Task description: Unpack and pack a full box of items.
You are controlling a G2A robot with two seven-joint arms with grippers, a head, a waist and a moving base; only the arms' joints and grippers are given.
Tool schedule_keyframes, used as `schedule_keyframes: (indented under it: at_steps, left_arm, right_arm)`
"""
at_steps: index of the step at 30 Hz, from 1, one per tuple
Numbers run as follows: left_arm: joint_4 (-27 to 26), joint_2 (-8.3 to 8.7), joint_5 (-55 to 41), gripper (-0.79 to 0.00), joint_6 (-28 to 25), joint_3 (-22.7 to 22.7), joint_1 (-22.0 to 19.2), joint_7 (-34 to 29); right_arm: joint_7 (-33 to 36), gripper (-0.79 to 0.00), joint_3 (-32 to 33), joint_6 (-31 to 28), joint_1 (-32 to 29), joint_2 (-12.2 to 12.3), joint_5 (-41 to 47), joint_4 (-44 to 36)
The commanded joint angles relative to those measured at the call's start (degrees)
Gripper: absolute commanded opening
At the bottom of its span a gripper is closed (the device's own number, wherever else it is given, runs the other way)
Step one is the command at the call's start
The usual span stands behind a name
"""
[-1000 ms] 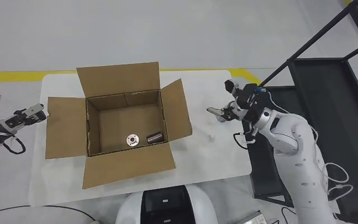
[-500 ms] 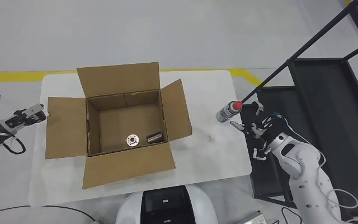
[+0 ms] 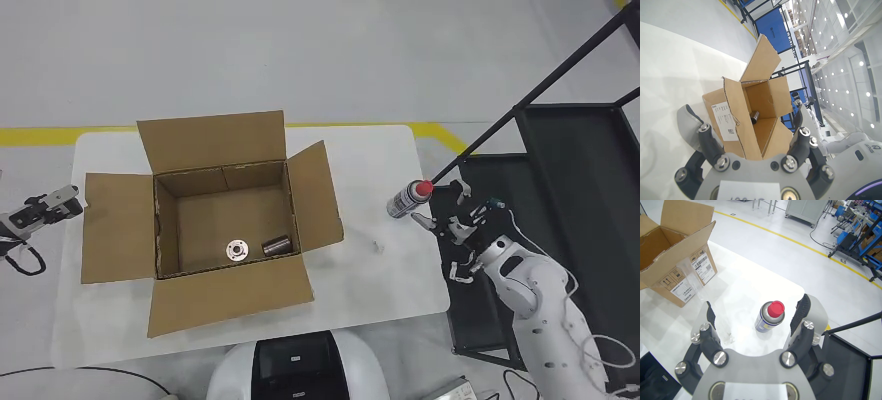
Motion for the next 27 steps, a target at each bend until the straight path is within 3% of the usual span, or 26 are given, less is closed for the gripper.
schedule_keyframes:
  at_steps: [1,7,13,27]
  left_arm:
    - [0.0,0.00,0.0,0.000,0.0,0.0,0.0,0.0]
    - [0.0,0.00,0.0,0.000,0.0,0.0,0.0,0.0]
    - [0.0,0.00,0.0,0.000,0.0,0.0,0.0,0.0]
    - [0.0,0.00,0.0,0.000,0.0,0.0,0.0,0.0]
  right_arm:
    - [-1.8,0.000,-1.2,1.0,0.9,-0.1,-1.0,3.4]
    - [-11.0,0.000,-5.0,8.3,4.0,-0.8,-5.3,13.8]
    - [-16.5,0.000,-10.2,10.9,7.9,-1.4,-8.7,22.6]
    - [-24.0,0.000,-19.2,19.1,18.5,-3.5,-10.4,36.8]
